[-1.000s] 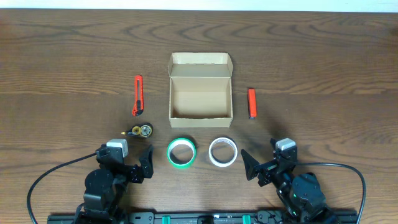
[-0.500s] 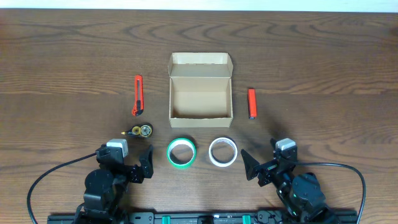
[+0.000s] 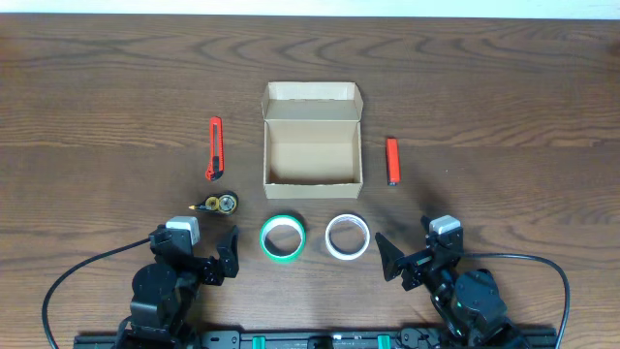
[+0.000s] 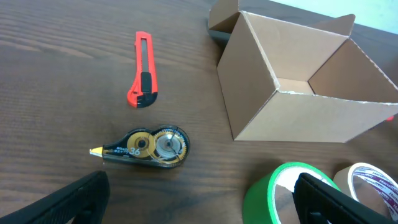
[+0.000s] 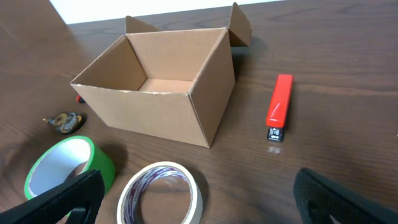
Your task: Pack container
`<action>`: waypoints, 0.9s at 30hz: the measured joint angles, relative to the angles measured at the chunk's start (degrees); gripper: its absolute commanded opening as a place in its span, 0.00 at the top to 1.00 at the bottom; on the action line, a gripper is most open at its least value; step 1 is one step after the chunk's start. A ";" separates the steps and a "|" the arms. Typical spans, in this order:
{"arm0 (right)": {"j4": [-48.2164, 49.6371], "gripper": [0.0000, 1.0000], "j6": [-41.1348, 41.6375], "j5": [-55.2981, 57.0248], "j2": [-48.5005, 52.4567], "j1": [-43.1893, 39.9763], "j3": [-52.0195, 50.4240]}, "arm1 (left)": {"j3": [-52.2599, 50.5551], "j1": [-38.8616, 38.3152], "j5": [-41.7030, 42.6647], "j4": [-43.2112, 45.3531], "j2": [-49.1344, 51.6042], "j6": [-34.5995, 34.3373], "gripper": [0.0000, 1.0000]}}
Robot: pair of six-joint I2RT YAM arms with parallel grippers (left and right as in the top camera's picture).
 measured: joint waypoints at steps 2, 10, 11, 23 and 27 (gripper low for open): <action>0.00 0.01 0.00 0.00 0.00 0.00 0.00 | 0.00 0.00 0.00 0.00 0.00 0.00 0.05; 0.00 0.01 0.00 0.00 0.00 0.00 0.00 | 0.00 0.00 0.00 0.00 0.00 0.00 0.05; 0.00 0.01 0.00 0.00 0.00 0.00 0.00 | 0.00 0.00 0.00 0.00 0.00 0.00 0.05; -7.32 0.01 0.00 3.13 10.36 -0.46 13.64 | 0.00 0.00 -0.02 -0.02 0.00 0.02 0.05; -9.66 0.01 0.00 4.00 20.61 -2.34 23.08 | 0.00 0.00 -0.02 0.02 0.00 0.02 0.05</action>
